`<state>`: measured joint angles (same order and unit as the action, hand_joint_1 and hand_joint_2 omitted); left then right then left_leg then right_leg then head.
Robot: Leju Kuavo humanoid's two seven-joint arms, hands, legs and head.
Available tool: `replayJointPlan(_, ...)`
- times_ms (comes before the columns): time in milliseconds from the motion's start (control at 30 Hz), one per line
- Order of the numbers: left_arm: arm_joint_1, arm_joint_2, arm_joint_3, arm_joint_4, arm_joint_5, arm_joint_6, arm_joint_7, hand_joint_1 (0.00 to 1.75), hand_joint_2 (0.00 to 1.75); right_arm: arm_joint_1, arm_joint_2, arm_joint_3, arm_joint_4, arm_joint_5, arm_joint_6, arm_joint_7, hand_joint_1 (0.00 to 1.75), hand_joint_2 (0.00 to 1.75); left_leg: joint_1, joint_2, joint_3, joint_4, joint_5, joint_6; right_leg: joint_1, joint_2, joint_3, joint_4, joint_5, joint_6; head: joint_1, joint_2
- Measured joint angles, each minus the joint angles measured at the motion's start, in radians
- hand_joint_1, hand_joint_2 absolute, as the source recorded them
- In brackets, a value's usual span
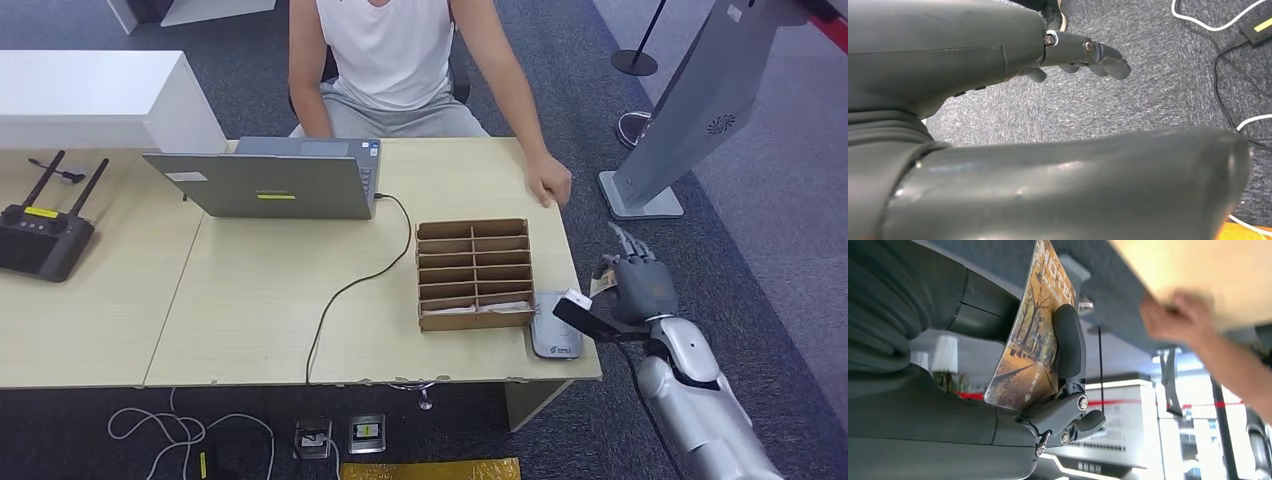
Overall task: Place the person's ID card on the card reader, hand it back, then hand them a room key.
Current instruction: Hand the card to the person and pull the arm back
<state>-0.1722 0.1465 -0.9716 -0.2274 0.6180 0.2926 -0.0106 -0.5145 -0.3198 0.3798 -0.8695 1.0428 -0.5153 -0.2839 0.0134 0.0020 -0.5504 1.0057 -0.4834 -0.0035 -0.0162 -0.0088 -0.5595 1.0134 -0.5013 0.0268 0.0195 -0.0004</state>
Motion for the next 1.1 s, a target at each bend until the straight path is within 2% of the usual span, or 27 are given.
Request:
replayJointPlan(200,-0.001,0.001,0.000,0.000,-0.012,0.000,0.000,0.00,0.00,-0.130,-0.034,-0.019,-0.035,0.048,0.020,-0.005,1.75,1.75,0.000,0.000,-0.001,0.000,0.000,0.000,0.000,-0.001,-0.001,0.000,0.000,0.000,0.000,0.000)
replayJointPlan(467,-0.013,0.000,-0.004,0.000,-0.034,-0.008,0.000,0.00,0.00,-0.309,-0.028,-0.016,-0.036,0.092,0.020,-0.034,1.75,1.75,0.000,-0.002,-0.003,0.000,0.000,0.000,0.000,-0.002,-0.002,0.001,0.000,0.000,0.000,0.000)
replayJointPlan(567,-0.017,0.000,-0.009,0.000,-0.044,-0.009,0.001,0.00,0.00,-0.361,-0.003,-0.014,-0.010,0.106,0.015,-0.052,1.75,1.75,0.000,-0.001,-0.005,0.000,0.000,0.000,0.000,-0.001,-0.003,0.001,0.000,0.000,0.000,0.000)
replayJointPlan(767,-0.034,-0.002,-0.023,0.000,-0.069,-0.014,0.011,0.00,0.00,-0.470,0.087,0.009,0.118,0.142,0.023,-0.066,1.75,1.75,0.001,-0.002,-0.005,0.000,0.001,0.000,0.001,-0.002,-0.004,0.001,0.000,0.000,0.000,0.000)
replayJointPlan(933,-0.038,-0.002,-0.030,0.000,-0.083,-0.020,0.012,0.00,0.00,-0.522,0.149,0.027,0.212,0.159,0.053,-0.057,1.75,1.75,0.001,-0.003,-0.006,0.000,0.001,0.000,0.001,-0.003,-0.004,0.002,0.000,0.000,0.000,0.000)
replayJointPlan(1100,-0.045,-0.002,-0.041,0.000,-0.097,-0.025,0.016,0.00,0.00,-0.559,0.187,0.038,0.285,0.162,0.075,-0.041,1.75,1.75,0.001,-0.003,-0.006,0.000,0.001,0.000,0.001,-0.003,-0.004,0.001,0.000,0.000,0.000,0.000)
